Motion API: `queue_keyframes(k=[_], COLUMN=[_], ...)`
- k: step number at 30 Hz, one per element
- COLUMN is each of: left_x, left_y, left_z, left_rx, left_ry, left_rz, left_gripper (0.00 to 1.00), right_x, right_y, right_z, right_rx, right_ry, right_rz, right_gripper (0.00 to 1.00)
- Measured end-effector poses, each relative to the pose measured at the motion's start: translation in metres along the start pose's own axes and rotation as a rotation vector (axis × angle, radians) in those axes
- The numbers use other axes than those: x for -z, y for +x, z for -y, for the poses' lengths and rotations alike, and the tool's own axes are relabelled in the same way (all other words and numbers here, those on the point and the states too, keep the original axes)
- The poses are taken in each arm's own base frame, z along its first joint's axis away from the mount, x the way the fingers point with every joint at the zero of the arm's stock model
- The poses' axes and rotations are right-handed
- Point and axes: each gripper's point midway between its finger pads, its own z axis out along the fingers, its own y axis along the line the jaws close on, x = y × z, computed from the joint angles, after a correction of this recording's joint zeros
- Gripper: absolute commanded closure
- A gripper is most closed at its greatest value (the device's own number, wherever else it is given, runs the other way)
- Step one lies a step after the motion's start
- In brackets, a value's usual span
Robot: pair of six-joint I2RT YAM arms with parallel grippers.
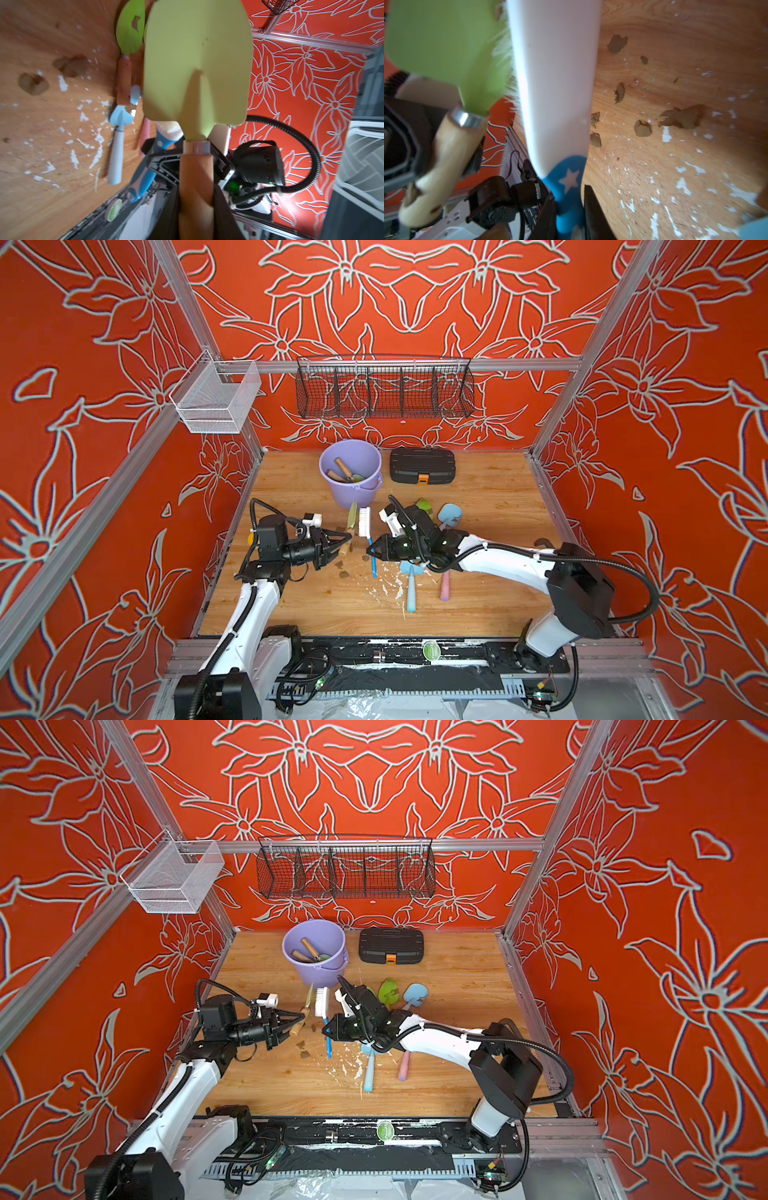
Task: Brush the soil off the hand trowel and place it into the bucket
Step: Brush off the soil from the hand trowel.
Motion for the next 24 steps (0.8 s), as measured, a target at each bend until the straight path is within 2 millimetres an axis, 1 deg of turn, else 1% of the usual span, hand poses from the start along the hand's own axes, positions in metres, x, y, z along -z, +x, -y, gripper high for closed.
queue_keyframes(k=[4,6,9,12,17,24], left_x=[0.007,0.010,0.015,0.017,0.028,0.027], left_y=[-0.007,-0.010,-0.014,-0.015,-0.024,-0.027], left_z=[0.006,0.004,-0.005,-0.010,-0.029,-0.043], left_rx=[-0.098,-0.140,-0.202,-0.272,-0.286,-0.269], left_ry=[-0.087,-0.147,-0.292,-0.408,-0.532,-0.565], left_rz=[0.060,0.094,0.152,0.186,0.243,0.243], left_gripper=[1.00,1.00,1.00,1.00,1.00,1.00], right_x=[0.029,0.038,0.047,0.049,0.050,0.047], right_y=[0.004,0.006,0.015,0.030,0.055,0.071], right_z=[-0.010,-0.016,-0.019,-0.020,-0.026,-0.037], right_rx=[0.103,0.147,0.203,0.251,0.314,0.367], right_ry=[0.022,0.029,0.054,0.074,0.083,0.058], right_rz=[-0.023,-0.040,-0.090,-0.147,-0.222,-0.253], right_gripper=[1.00,1.00,1.00,1.00,1.00,1.00])
